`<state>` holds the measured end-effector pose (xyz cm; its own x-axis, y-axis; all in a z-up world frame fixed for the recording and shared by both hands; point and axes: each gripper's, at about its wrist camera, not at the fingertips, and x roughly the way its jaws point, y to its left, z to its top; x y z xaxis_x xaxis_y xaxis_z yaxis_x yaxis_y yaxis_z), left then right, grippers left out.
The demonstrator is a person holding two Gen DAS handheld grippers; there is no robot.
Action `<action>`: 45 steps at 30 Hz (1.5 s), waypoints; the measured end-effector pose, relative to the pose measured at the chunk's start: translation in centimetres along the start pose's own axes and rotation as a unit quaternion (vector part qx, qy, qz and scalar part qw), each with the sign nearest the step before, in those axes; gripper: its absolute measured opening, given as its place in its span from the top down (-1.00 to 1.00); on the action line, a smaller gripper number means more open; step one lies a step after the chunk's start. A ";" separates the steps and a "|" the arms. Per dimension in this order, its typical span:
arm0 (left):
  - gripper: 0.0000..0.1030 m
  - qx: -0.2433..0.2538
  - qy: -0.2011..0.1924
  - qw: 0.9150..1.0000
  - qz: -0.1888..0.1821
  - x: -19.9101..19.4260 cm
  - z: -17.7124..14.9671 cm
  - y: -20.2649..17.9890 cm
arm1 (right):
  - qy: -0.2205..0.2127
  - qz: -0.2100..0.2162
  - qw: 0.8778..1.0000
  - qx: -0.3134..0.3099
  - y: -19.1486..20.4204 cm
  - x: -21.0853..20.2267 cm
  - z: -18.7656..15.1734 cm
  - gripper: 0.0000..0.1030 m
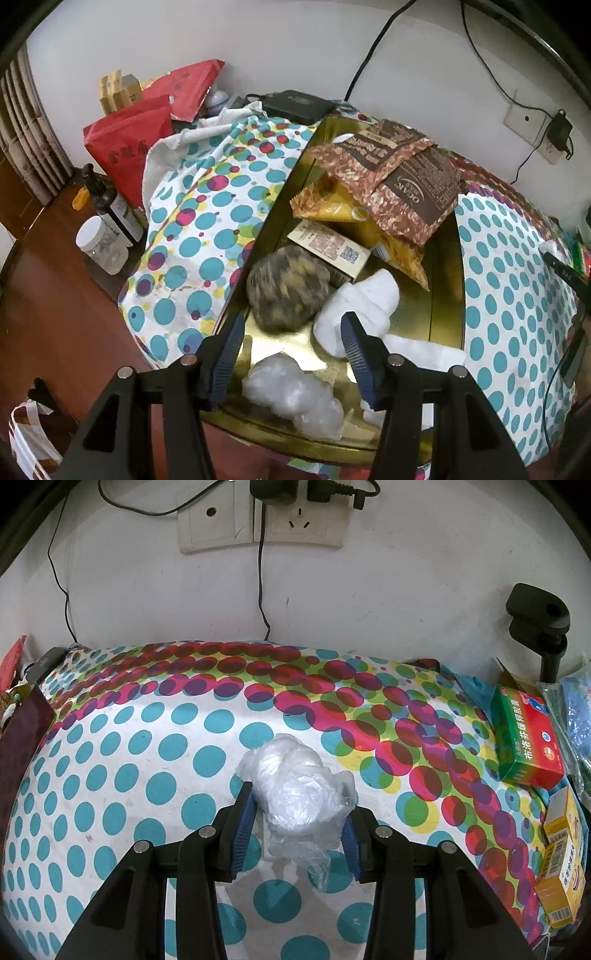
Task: Organize objects
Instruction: 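Carry the clear plastic bag over the gold tray with the right gripper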
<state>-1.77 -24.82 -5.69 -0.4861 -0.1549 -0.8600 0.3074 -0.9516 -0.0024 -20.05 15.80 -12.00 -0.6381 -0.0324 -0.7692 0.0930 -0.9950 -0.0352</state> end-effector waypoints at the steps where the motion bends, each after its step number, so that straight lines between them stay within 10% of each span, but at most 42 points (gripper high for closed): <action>1: -0.08 0.001 -0.001 1.000 0.001 -0.2 0.0 0.1 | 0.000 -0.001 1.000 -0.001 0.0 0.0 0.0 0.22; 45: -0.09 0.052 -0.106 0.993 -0.016 -6.0 -2.1 -1.9 | -0.021 -0.031 0.997 -0.061 3.3 -1.3 -0.6 0.32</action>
<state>2.28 -21.56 -1.63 -0.6597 -0.1659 -0.7329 0.2081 -0.9775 0.0340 -18.43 12.63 -11.46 -0.6765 0.0216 -0.7361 0.1439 -0.9764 -0.1609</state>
